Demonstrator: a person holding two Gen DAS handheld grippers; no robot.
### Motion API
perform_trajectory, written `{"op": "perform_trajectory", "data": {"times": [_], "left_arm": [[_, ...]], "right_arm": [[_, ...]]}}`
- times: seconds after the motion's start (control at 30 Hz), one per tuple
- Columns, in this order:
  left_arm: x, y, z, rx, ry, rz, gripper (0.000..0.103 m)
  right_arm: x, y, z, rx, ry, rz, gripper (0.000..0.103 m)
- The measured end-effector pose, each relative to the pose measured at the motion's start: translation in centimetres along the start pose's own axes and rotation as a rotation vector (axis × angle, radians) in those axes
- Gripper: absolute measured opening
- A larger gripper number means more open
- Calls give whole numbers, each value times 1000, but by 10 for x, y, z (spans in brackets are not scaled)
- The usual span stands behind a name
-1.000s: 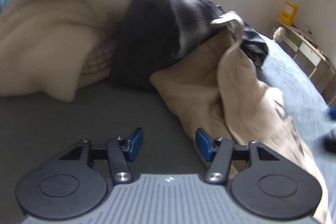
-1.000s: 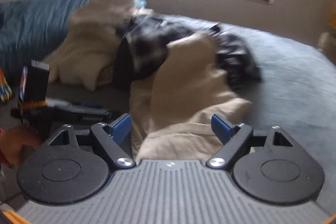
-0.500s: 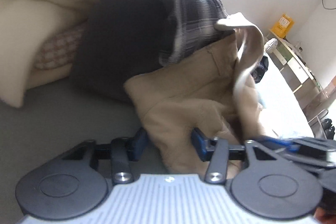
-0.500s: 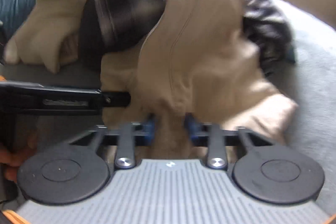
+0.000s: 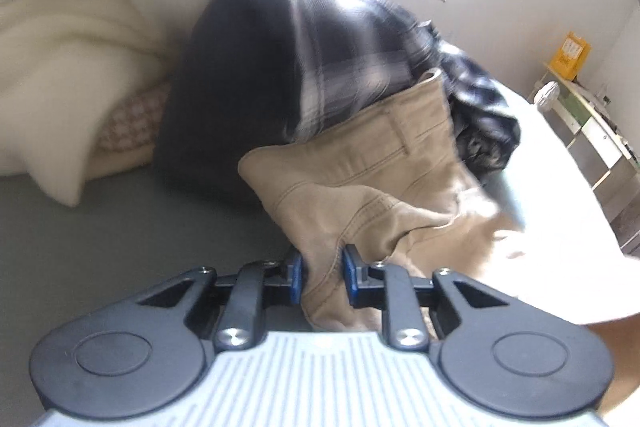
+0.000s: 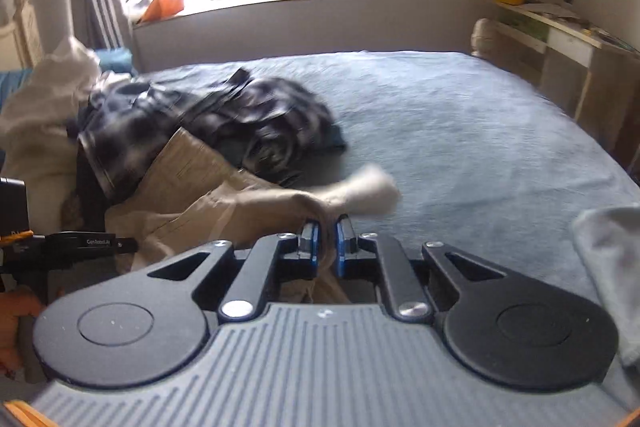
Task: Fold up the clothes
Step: 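Lay the beige trousers flat on the bed and open both grippers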
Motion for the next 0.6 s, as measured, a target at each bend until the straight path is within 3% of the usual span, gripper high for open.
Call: {"op": "perform_trajectory", "data": {"times": [0.27,0.6], "left_arm": [[10,76,13,51,-16,9,19],[-46,195,64,56,88,-66,19]], "right_arm": [[84,87,13,32,-160,73,7],[179,164,53,53,-365,179,6]]}}
Point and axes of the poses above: each gripper's, at about its wrist camera, not at the fingertips, and y roughly against the way its jaws point, x to its right, z to its underside, the point moved 6 cm from there along -y, roughly the way its jaws point, and after that the axes turned 4 degrees about -y, right-handed, at the moved point
